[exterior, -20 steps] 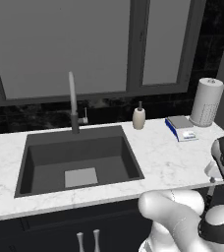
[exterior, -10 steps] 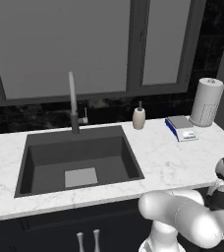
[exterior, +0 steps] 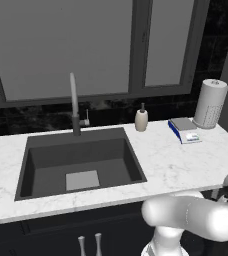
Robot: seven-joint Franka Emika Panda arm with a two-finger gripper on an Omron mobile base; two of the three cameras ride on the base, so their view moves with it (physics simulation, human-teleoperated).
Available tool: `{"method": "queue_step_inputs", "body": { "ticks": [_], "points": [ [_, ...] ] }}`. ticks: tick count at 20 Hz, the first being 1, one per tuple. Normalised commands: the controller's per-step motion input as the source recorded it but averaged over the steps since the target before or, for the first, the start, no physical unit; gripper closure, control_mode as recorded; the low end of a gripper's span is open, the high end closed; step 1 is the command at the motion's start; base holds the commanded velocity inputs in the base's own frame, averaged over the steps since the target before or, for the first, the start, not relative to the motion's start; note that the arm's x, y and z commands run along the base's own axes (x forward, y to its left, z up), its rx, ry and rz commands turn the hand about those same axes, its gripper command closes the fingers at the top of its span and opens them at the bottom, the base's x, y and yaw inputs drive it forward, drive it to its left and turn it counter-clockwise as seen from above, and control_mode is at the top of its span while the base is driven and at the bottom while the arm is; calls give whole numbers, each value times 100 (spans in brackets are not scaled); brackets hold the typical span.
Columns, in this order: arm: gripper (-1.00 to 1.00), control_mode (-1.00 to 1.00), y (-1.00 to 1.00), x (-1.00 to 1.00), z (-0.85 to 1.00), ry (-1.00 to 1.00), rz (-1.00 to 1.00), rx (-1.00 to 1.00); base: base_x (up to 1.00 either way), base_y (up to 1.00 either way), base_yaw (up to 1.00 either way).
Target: Pick up the knife from the drawer and place it on the cutting board. Then place the meat from the plate to the cutting board.
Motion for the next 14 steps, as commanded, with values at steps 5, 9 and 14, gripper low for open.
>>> {"method": "queue_step_inputs", "body": {
  "ticks": [5, 9, 14],
  "points": [
    [-100, -100, -18, 0, -20, 0, 0, 7, 0, 0, 0],
    [-100, -100, -3, 0, -39, 4, 0, 1, 0, 0, 0],
    [-100, -100, 0, 2, -45, 4, 0, 0, 0, 0, 0]
  ]
}}
